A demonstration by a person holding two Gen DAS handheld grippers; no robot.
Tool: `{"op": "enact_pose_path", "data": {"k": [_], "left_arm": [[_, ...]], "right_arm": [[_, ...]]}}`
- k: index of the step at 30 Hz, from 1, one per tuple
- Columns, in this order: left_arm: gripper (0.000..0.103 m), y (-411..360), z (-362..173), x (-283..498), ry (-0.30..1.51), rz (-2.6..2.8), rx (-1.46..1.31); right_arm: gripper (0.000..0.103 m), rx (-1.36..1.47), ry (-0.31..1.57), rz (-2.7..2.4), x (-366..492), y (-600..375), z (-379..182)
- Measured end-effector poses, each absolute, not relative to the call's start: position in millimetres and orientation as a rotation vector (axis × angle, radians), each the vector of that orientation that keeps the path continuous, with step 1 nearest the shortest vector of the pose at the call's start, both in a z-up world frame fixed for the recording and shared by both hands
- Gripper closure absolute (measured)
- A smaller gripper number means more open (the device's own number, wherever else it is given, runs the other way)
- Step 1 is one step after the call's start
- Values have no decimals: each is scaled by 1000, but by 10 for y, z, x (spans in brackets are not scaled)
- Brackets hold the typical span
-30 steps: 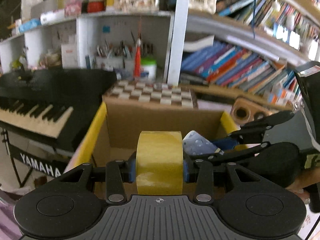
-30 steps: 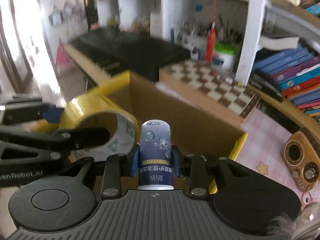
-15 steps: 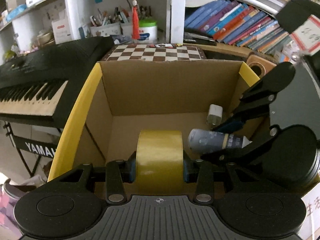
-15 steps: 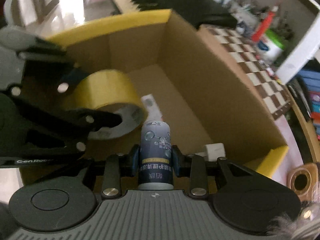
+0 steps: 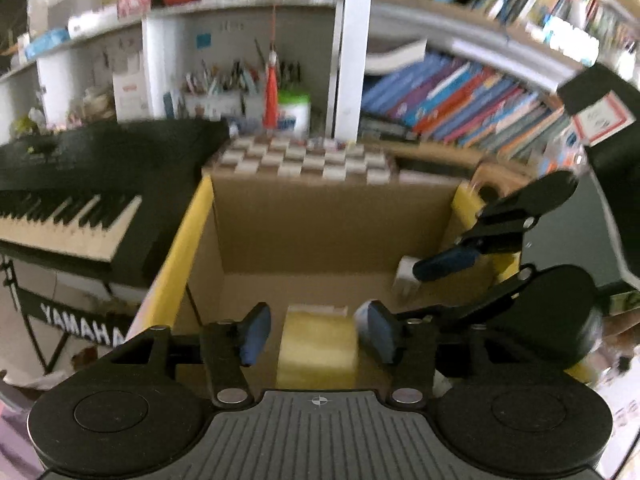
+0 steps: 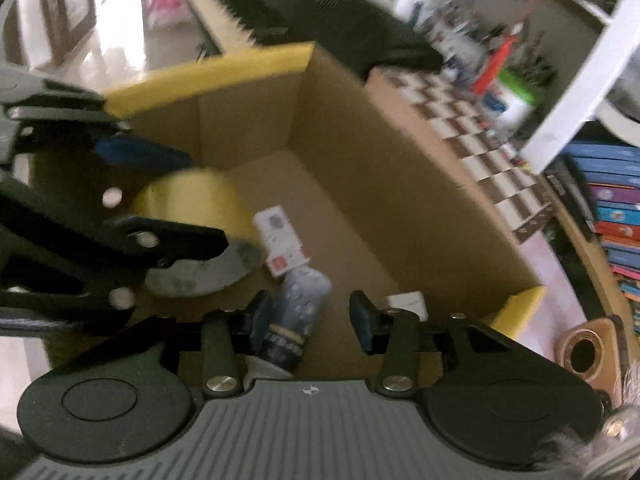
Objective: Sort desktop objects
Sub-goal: 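Lower both tools into the yellow box and open them to drop the items, then withdraw both open tools from the yellow box back over the table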
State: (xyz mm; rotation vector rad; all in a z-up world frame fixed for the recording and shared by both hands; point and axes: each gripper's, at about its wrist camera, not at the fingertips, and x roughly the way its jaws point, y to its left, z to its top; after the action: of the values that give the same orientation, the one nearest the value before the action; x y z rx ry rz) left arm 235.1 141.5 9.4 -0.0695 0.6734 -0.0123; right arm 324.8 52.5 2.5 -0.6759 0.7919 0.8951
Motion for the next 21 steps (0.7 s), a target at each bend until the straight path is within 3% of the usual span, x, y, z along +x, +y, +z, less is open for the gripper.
{"op": "enact_pose_path", "data": {"k": [17, 21], "left_arm": [[19, 1351, 668, 1679, 425, 48, -111], [18, 1336, 731, 1499, 394, 50, -110]], "right_arm": [[59, -261, 522, 652, 2680, -359, 794], [59, -181, 490, 563, 2482, -594, 838]]}}
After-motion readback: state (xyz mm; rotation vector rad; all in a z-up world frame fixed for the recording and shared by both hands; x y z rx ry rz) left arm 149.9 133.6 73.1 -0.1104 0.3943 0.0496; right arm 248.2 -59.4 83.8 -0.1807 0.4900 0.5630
